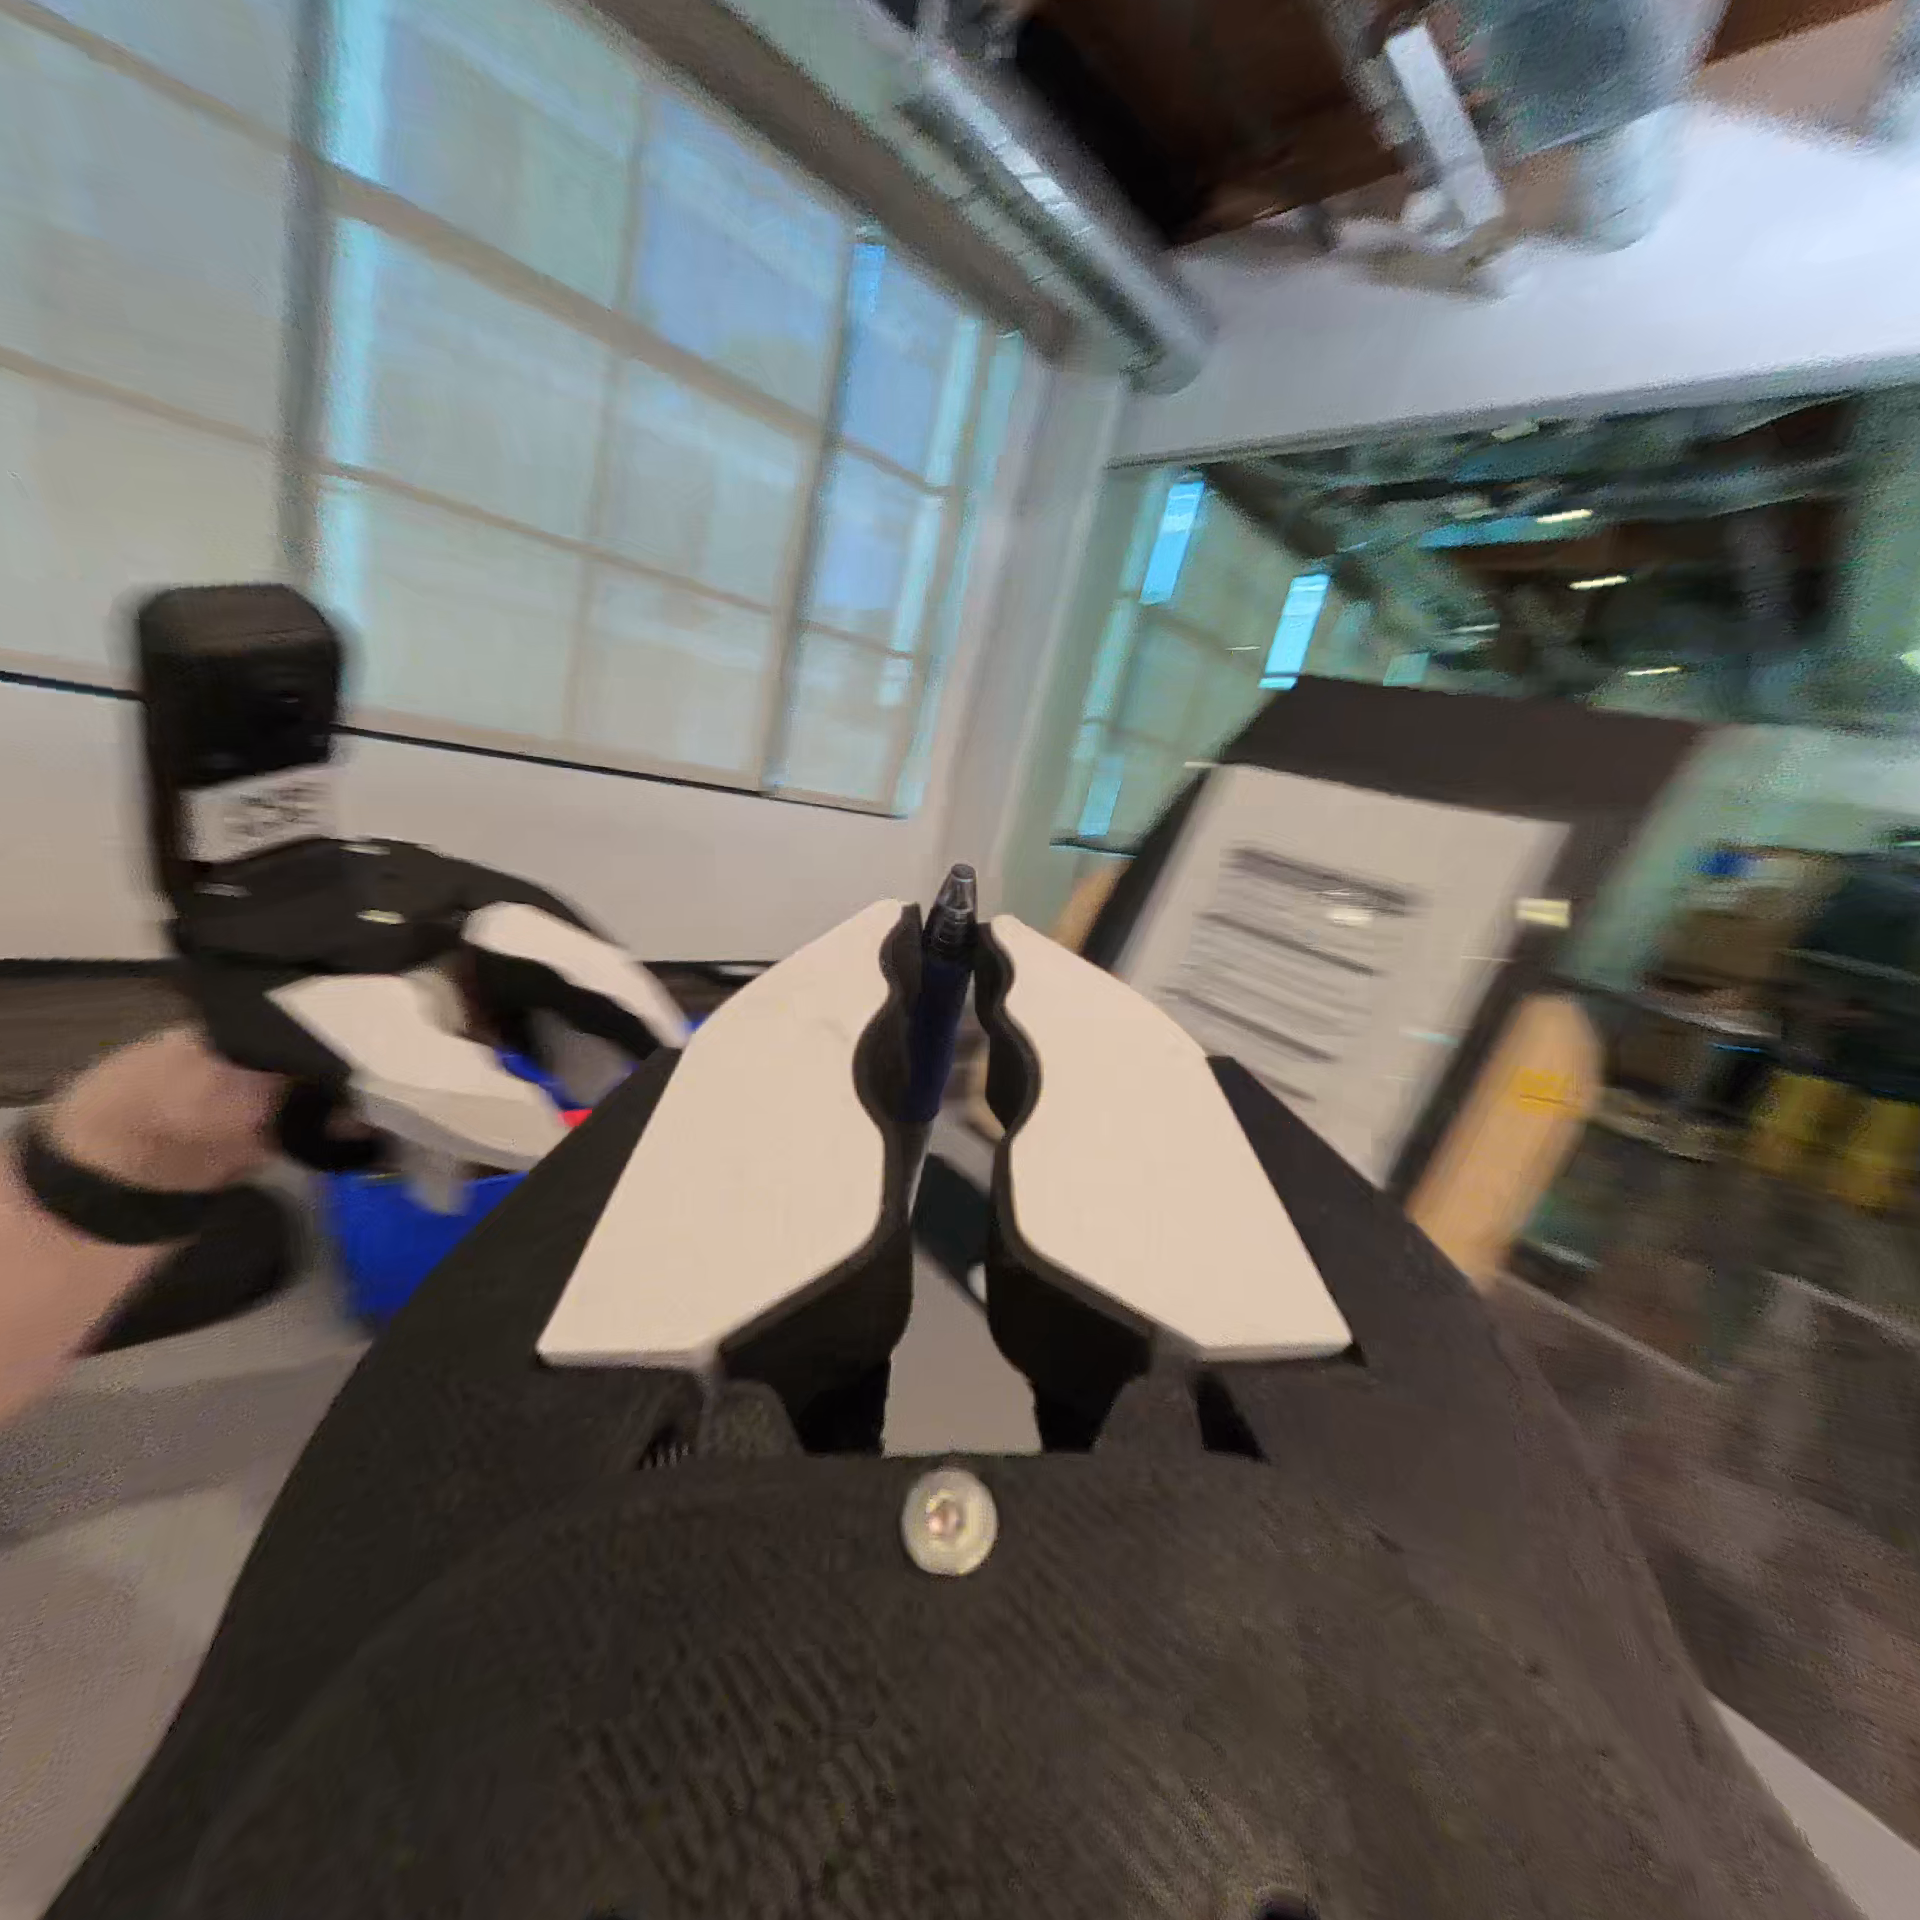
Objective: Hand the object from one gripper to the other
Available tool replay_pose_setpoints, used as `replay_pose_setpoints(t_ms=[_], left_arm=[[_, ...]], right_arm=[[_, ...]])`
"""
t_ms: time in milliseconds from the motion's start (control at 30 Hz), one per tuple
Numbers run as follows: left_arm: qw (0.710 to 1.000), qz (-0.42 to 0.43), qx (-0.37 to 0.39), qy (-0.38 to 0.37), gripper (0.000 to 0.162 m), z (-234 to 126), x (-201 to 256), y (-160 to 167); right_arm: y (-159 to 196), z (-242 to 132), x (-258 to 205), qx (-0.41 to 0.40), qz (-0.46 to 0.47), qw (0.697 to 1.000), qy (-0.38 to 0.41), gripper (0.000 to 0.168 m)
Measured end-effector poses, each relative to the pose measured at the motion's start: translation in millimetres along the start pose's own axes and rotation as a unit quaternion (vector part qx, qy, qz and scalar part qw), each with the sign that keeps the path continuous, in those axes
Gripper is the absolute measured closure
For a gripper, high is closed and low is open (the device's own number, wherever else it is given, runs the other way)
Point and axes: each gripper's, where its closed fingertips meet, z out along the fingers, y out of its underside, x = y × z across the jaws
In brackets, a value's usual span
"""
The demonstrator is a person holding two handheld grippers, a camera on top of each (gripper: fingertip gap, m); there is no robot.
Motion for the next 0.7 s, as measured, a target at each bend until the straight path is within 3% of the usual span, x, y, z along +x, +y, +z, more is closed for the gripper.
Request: replay_pose_setpoints(t_ms=[33, 100, 167, 233, 333, 500, 600, 700], left_arm=[[1.0, -0.007, 0.004, 0.003, 0.126, -4.2, 0.6, -3.7], [1.0, -0.017, 0.008, 0.008, 0.127, -12.0, 1.1, -9.0], [1.0, -0.022, 0.001, 0.002, 0.127, -18.9, -1.3, -10.2], [1.0, -0.02, -0.009, -0.005, 0.126, -24.5, -3.6, -9.3], [1.0, -0.018, -0.019, -0.012, 0.126, -30.6, -5.3, -8.5], [0.999, -0.028, -0.02, -0.007, 0.129, -33.7, -3.9, -9.1], [0.999, -0.025, -0.029, -0.009, 0.13, -31.5, -3.7, -6.0], [0.999, -0.022, -0.036, -0.006, 0.13, -28.8, -1.7, -4.0]], right_arm=[[-4.4, -19.4, 27.1, -0.015, -0.032, 0.998, 0.06, 0.157], [-1.2, -69.0, 85.5, -0.088, -0.093, 0.972, 0.195, 0.158], [21.3, -125.9, 134.6, -0.191, -0.089, 0.931, 0.298, 0.158], [53.1, -171.5, 163.7, -0.255, -0.017, 0.905, 0.339, 0.158], [110.4, -210.2, 178.7, -0.327, 0.122, 0.875, 0.337, 0.158], [178.9, -210.6, 178.9, -0.404, 0.201, 0.848, 0.278, 0.157], [178.9, -184.8, 185.5, -0.342, 0.225, 0.875, 0.257, 0.158], [162.4, -175.7, 204.6, -0.277, 0.181, 0.897, 0.292, 0.158]])
